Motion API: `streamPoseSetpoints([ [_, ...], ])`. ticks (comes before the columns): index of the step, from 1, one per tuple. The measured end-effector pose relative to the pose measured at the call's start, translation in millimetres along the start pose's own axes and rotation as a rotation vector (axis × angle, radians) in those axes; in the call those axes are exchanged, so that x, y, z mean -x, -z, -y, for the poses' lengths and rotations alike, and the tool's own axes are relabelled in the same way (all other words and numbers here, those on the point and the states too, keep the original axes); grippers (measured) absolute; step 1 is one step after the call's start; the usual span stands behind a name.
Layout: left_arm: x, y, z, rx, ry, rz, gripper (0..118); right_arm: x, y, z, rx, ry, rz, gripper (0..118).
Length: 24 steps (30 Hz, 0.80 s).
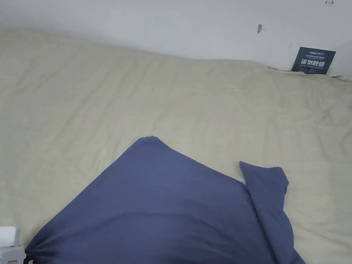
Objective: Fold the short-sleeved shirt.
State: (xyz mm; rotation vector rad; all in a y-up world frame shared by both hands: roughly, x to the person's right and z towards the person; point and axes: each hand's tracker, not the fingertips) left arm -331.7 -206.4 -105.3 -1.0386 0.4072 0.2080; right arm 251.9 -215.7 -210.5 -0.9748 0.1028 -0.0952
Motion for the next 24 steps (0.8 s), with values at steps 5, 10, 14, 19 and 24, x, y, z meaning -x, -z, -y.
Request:
streamPoseSetpoints([
  [5,-7,-9,-5,0.001,0.006,-0.012,27,17,-20,-6,0.010,-0.018,0.011,22],
  [10,-11,-42,-20,-0.079,-0.025,0.033,115,28,-63,-25,-0.100,0.004,-0.021,98],
  [14,-18,-86,-42,-0.240,-0.052,0.099,115,27,-100,-55,-0.225,0.006,-0.076,98],
  [19,-41,-146,-74,-0.424,0.009,0.133,115,42,-162,-88,-0.446,-0.053,-0.070,98],
  [24,-63,-185,-89,-0.545,0.026,0.191,113,52,-200,-100,-0.592,-0.081,-0.047,97],
])
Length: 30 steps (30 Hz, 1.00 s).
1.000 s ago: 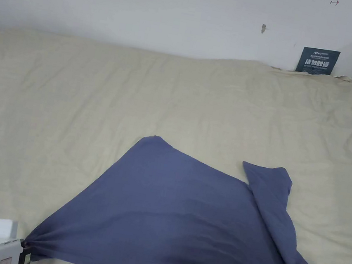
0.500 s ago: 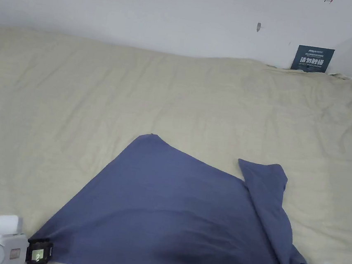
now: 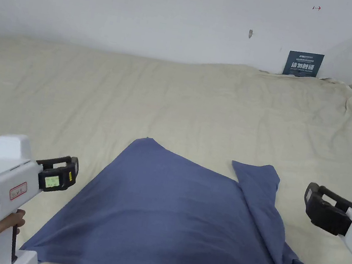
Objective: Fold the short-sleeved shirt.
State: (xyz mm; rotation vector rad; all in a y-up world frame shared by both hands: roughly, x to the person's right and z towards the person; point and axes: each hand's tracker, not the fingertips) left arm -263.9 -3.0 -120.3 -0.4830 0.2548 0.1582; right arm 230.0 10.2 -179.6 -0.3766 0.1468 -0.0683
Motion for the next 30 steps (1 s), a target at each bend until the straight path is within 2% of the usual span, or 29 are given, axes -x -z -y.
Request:
streamPoseSetpoints([
  [2,-9,-5,-2,-0.053,0.014,0.006,102,4,-5,-3,-0.038,-0.026,0.022,96],
  [3,-13,-8,-2,-0.081,0.025,0.014,87,6,-8,-3,-0.050,-0.040,0.026,91],
  [4,-10,-4,1,-0.097,0.034,0.020,73,7,-10,-3,-0.062,-0.047,0.023,81],
  [5,-12,-5,2,-0.096,0.034,0.023,56,9,-12,-3,-0.071,-0.057,0.025,67],
  [6,-14,-5,3,-0.099,0.036,0.029,27,10,-13,-2,-0.078,-0.063,0.024,38],
  [7,-14,-5,3,-0.093,0.028,0.056,8,12,-13,0,-0.089,-0.073,0.026,13],
  [8,-13,-1,4,-0.080,0.005,0.089,0,12,-13,1,-0.097,-0.082,0.024,0],
  [11,-13,2,5,-0.058,-0.018,0.129,0,13,-13,1,-0.089,-0.090,-0.010,0],
  [18,-18,41,-11,0.014,-0.012,0.143,0,7,5,-1,-0.077,-0.076,-0.007,0],
  [21,-18,74,-29,0.047,-0.056,0.204,0,5,18,-3,-0.071,-0.082,0.008,0],
  [25,-39,131,-54,0.128,0.012,0.216,0,-1,44,-3,-0.050,-0.069,0.019,0],
  [30,-63,219,-74,0.247,0.024,0.241,0,-7,79,-3,-0.016,-0.062,0.040,0],
])
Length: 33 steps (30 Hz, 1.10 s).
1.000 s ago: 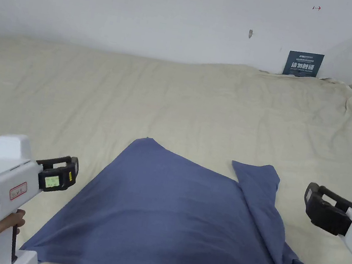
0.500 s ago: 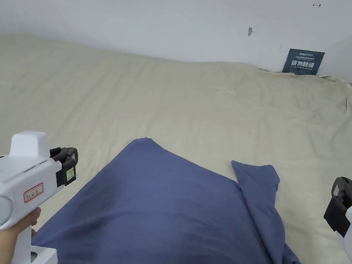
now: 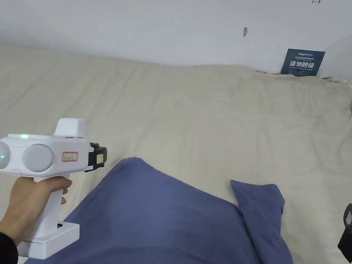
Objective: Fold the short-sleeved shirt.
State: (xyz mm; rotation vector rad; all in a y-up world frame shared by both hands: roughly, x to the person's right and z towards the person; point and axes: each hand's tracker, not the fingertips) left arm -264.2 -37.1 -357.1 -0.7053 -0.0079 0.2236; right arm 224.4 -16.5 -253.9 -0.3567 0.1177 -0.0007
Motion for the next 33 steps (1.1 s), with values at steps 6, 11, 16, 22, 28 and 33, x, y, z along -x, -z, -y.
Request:
streamPoseSetpoints([
  [6,4,110,-22,0.159,0.031,-0.083,99,-5,45,7,0.050,0.013,0.006,0],
  [11,15,192,-26,0.241,0.078,-0.167,99,-8,71,17,0.093,0.005,0.024,0],
  [16,19,233,-20,0.281,0.093,-0.194,83,-12,85,32,0.142,0.007,0.044,0],
  [22,9,245,1,0.341,0.122,-0.170,50,-19,89,46,0.187,0.045,0.057,0],
  [28,-1,227,-6,0.321,0.141,-0.179,1,-30,85,50,0.223,0.075,0.067,0],
  [33,2,194,-12,0.241,0.086,-0.107,0,-35,91,52,0.268,0.096,0.051,0],
])
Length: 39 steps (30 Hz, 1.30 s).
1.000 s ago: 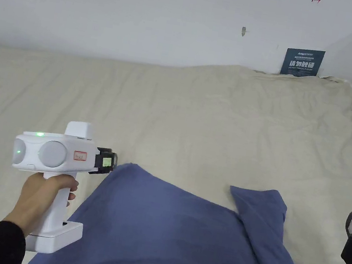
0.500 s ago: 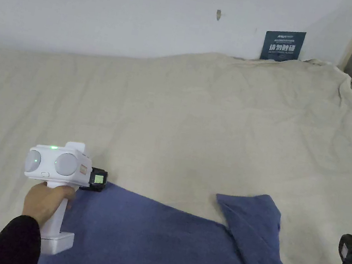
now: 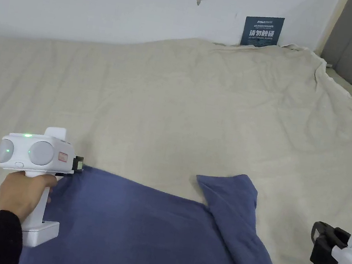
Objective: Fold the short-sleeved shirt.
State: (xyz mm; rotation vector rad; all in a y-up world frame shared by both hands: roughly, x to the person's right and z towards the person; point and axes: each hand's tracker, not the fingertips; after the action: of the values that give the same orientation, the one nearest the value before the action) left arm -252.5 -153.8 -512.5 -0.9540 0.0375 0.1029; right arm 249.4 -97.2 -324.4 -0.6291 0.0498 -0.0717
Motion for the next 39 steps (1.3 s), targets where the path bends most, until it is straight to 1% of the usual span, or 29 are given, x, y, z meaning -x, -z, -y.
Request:
streamPoseSetpoints([
  [2,-4,-25,6,-0.019,0.014,0.009,0,-1,8,1,0.036,0.008,-0.005,1],
  [3,-3,-34,7,-0.025,0.018,0.015,0,-3,11,3,0.046,0.015,-0.005,4],
  [4,-3,-43,9,-0.036,0.025,0.023,0,-4,16,5,0.073,0.037,-0.012,11],
  [5,-5,-53,12,-0.044,0.029,0.027,0,-5,21,7,0.111,0.046,-0.011,23],
  [6,-5,-61,13,-0.051,0.032,0.030,0,-7,27,9,0.133,0.063,-0.031,47],
  [7,-5,-69,15,-0.056,0.033,0.034,0,-9,33,14,0.153,0.063,-0.033,68],
  [8,-5,-75,17,-0.063,0.034,0.039,0,-10,40,17,0.178,0.074,-0.028,81],
  [9,-5,-80,19,-0.067,0.034,0.043,0,-10,46,20,0.202,0.074,-0.038,90],
  [10,-5,-85,21,-0.068,0.034,0.044,0,-10,54,24,0.236,0.074,-0.055,91],
  [11,-5,-89,23,-0.072,0.035,0.045,0,-15,64,30,0.250,0.095,-0.050,91],
  [13,-5,-95,25,-0.077,0.034,0.046,0,-14,77,37,0.295,0.099,-0.053,90],
  [17,-3,-99,29,-0.078,0.022,0.047,0,-1,95,49,0.358,0.068,-0.048,88],
  [18,-3,-100,30,-0.078,0.019,0.046,0,0,100,53,0.376,0.058,-0.049,80],
  [19,-3,-100,31,-0.078,0.016,0.045,0,3,104,56,0.394,0.049,-0.047,68],
  [20,-3,-101,32,-0.078,0.015,0.045,0,5,107,59,0.407,0.046,-0.046,50],
  [21,-2,-100,33,-0.077,0.013,0.045,0,6,108,61,0.410,0.054,-0.051,24],
  [22,-2,-100,34,-0.077,0.012,0.044,0,7,107,63,0.408,0.054,-0.054,5],
  [23,-2,-100,35,-0.076,0.012,0.042,0,11,101,64,0.389,0.054,-0.060,3],
  [25,0,-100,37,-0.073,0.010,0.040,0,15,94,62,0.362,0.042,-0.070,2],
  [30,6,-102,41,-0.079,-0.006,0.023,0,19,66,46,0.294,-0.014,-0.055,2],
  [34,14,-113,44,-0.106,-0.028,0.011,0,12,37,24,0.214,-0.012,-0.063,1],
  [35,17,-119,45,-0.118,-0.031,0.006,0,2,33,18,0.174,-0.012,-0.060,1],
  [39,29,-147,46,-0.171,-0.054,-0.001,0,-11,4,-12,0.062,-0.004,-0.060,1],
])
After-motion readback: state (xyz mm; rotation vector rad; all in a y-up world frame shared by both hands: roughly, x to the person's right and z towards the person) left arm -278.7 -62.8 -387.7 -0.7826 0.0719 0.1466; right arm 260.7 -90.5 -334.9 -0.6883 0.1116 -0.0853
